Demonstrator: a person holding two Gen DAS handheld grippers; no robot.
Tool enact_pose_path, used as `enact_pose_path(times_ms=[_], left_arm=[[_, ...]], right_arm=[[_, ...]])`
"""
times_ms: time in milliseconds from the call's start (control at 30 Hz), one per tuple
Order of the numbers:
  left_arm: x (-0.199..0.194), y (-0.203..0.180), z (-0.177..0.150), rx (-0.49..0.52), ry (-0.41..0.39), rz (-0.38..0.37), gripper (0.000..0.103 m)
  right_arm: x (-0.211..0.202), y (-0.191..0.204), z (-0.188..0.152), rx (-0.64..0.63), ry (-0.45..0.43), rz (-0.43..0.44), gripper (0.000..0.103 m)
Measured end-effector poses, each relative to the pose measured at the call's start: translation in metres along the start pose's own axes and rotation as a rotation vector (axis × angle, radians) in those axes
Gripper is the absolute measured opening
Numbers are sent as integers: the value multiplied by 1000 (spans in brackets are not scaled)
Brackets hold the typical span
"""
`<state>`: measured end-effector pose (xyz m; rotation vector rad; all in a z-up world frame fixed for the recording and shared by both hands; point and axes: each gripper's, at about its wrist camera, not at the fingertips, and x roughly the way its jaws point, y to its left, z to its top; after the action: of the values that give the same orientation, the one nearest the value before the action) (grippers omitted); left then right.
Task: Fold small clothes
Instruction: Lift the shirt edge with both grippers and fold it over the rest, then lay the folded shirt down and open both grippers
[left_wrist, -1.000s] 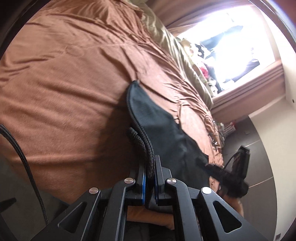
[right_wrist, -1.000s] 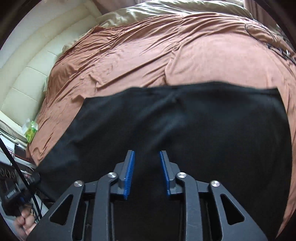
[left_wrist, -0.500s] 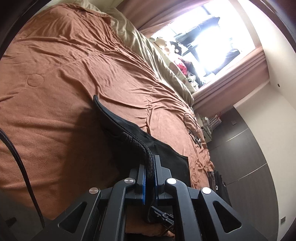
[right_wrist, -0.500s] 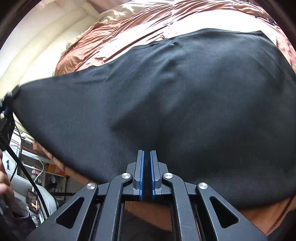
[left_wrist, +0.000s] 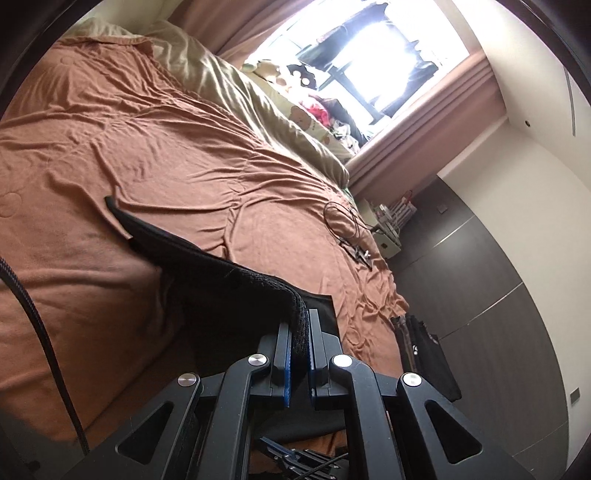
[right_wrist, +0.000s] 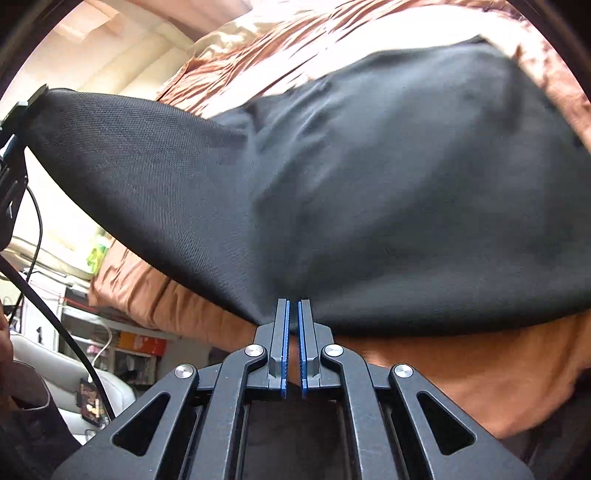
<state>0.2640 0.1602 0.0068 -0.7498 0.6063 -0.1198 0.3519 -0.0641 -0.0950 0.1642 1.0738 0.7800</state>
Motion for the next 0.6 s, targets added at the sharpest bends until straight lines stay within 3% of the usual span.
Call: enact_pose_path(times_ms=[167,233,300,367,600], left_arm=[[23,-31,-7,27,36,-46,6],[33,-43,-11,42,54,-61,6],[45,-56,-16,63,81,-69,6],[57,-66,-21,80,107,-75,6],[97,-87,-43,119,186,-72,7]], right_arm=[[-48,-27,8,21,-62,-11,3],[-63,-38,9,18,-91,-33,9],[-77,-47,8,20,-112,-44,32],[-90,-57,5,31,-144,-50,45],[-121,-90,-15,65,-194,-55,46]])
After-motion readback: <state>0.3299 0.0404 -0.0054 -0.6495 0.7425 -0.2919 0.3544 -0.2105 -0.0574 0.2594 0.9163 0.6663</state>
